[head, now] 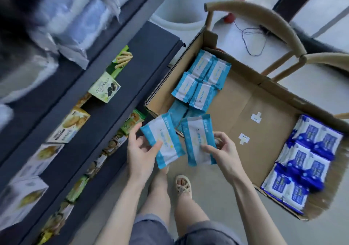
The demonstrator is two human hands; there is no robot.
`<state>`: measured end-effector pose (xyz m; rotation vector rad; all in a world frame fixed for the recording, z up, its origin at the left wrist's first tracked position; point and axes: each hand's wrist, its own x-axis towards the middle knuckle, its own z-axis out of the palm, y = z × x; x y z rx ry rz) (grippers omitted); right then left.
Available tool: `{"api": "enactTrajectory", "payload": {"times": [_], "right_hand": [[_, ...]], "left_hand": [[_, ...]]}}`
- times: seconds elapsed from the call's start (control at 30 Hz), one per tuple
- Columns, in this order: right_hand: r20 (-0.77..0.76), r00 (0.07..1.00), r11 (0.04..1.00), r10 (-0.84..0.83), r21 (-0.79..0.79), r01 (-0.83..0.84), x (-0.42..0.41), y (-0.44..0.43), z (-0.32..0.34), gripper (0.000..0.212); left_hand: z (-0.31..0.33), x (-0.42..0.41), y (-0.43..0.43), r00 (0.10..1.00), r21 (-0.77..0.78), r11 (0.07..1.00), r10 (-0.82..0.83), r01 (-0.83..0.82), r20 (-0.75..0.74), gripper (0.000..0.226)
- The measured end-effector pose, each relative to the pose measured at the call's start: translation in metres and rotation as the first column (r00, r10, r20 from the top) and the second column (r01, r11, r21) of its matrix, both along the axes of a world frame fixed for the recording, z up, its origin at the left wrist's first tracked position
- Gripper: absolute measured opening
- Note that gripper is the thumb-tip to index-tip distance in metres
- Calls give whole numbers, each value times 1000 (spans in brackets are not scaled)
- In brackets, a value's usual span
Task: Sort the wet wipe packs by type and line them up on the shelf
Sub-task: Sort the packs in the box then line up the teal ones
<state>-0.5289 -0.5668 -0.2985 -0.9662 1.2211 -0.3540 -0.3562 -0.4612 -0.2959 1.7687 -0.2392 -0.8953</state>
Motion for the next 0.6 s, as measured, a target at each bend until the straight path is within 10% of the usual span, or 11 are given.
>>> {"api": "enactTrajectory", "payload": {"times": [0.23,0.6], "right_hand": [[192,946,965,260,-78,-249,28,56,96,23],[360,635,729,683,-378,-570,177,169,241,36]], "left_hand": [[83,-12,112,941,-116,943,324,-313,92,8],[229,54,273,710,-432,679,694,-593,116,28]]}}
